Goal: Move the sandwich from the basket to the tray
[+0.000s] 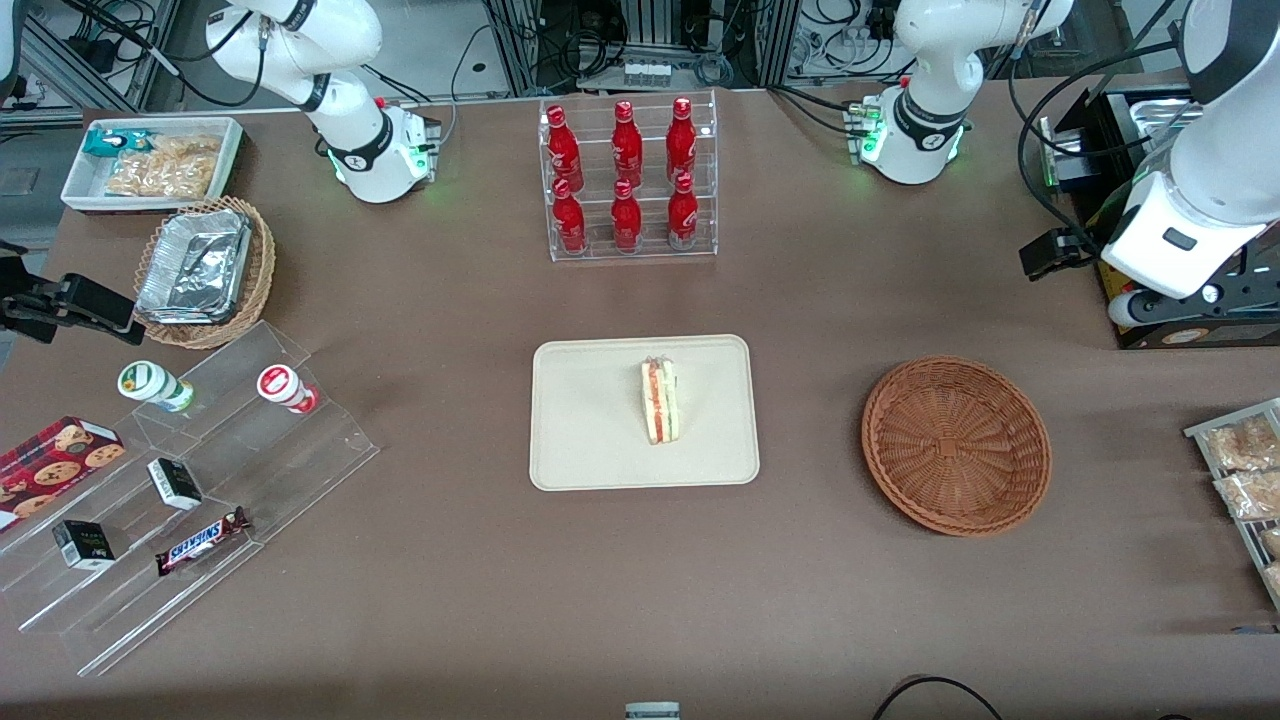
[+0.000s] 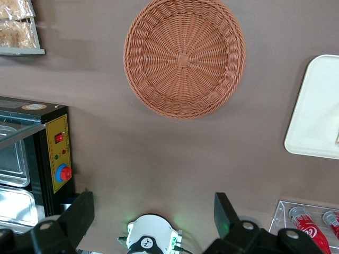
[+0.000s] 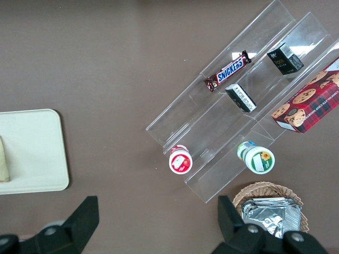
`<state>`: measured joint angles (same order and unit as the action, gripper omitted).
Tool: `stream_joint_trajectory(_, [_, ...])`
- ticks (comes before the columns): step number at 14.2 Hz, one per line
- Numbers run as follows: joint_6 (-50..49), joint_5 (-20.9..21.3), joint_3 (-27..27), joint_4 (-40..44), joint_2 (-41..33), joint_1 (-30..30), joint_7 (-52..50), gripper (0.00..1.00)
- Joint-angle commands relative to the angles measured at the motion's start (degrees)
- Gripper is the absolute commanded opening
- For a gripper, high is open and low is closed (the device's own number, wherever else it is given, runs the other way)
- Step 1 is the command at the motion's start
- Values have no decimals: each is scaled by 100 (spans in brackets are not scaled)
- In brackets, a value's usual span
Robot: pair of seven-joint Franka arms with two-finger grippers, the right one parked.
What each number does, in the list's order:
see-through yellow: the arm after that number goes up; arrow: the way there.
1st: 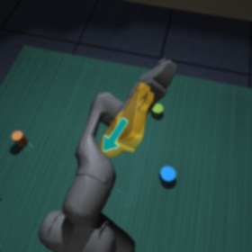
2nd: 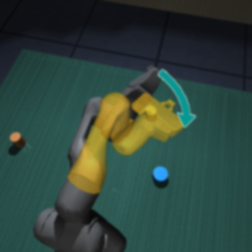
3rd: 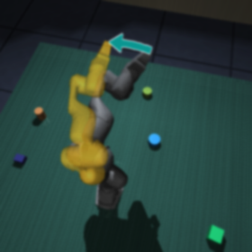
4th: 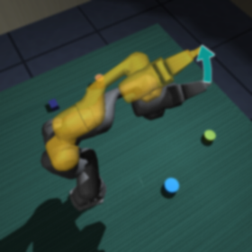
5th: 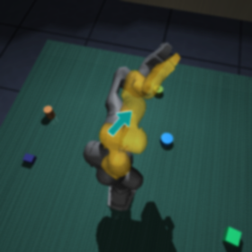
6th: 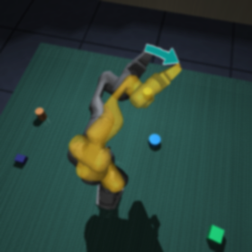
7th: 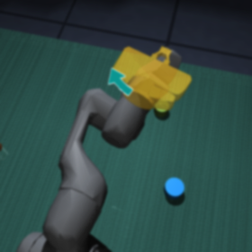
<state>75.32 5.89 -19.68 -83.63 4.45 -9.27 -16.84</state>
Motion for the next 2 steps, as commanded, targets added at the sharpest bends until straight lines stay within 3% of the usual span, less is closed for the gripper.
stream_joint_trajectory(1, [-52, -79, -36, 189, 100, -49, 58, 100])
stream_joint_trajectory(2, [-61, -79, -36, 189, 108, -49, 49, 100])
